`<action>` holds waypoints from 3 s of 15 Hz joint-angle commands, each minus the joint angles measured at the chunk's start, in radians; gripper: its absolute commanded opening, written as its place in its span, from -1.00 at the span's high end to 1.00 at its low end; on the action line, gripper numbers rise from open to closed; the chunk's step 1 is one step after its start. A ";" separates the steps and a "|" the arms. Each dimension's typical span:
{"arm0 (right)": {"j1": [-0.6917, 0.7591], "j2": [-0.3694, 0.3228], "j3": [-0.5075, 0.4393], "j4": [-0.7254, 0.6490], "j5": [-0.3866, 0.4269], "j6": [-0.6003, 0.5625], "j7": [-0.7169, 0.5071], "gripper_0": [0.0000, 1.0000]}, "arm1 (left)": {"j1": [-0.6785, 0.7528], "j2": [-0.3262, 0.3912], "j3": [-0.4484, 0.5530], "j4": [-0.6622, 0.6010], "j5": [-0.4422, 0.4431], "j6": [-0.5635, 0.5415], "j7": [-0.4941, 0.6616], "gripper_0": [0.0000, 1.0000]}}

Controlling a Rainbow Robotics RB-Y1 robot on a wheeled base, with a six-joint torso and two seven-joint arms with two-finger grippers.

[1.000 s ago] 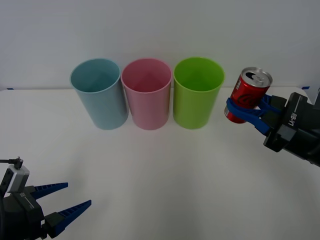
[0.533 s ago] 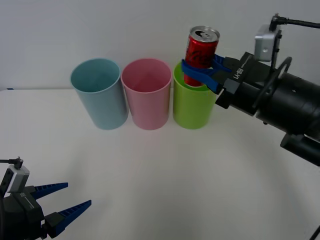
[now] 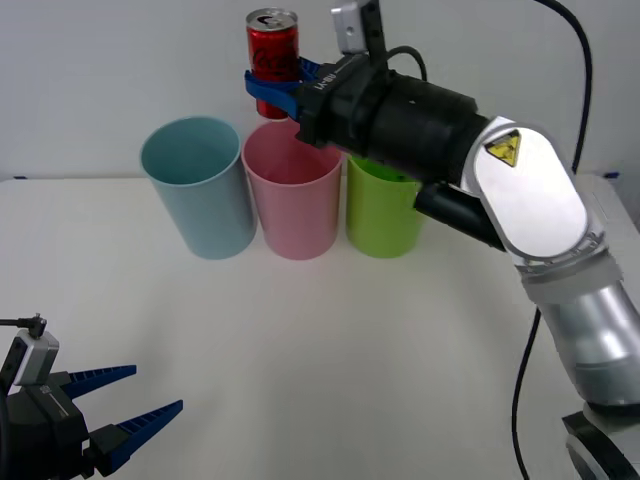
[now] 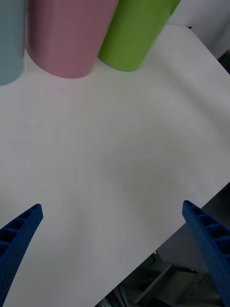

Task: Put cans in the blue bin and PET bottles in the pink bin and trash in the green bin.

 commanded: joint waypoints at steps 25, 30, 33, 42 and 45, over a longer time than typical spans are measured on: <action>-0.501 0.270 0.292 0.906 0.238 0.340 -0.054 1.00 | 0.000 0.000 0.000 0.000 0.000 0.000 0.000 -1.00; -0.503 0.270 0.292 0.906 0.237 0.343 -0.065 1.00 | 0.000 0.000 0.000 0.000 0.000 0.000 0.000 -1.00; -0.501 0.270 0.292 0.906 0.238 0.346 -0.071 1.00 | 0.000 0.000 0.000 0.000 0.000 0.000 0.000 -1.00; -0.501 0.270 0.292 0.906 0.238 0.360 -0.079 -0.59 | 0.000 0.000 0.000 0.000 0.000 0.000 0.000 -1.00; -0.501 0.270 0.292 0.906 0.237 0.360 -0.077 -0.68 | 0.000 0.000 0.000 0.000 0.000 0.000 0.000 -1.00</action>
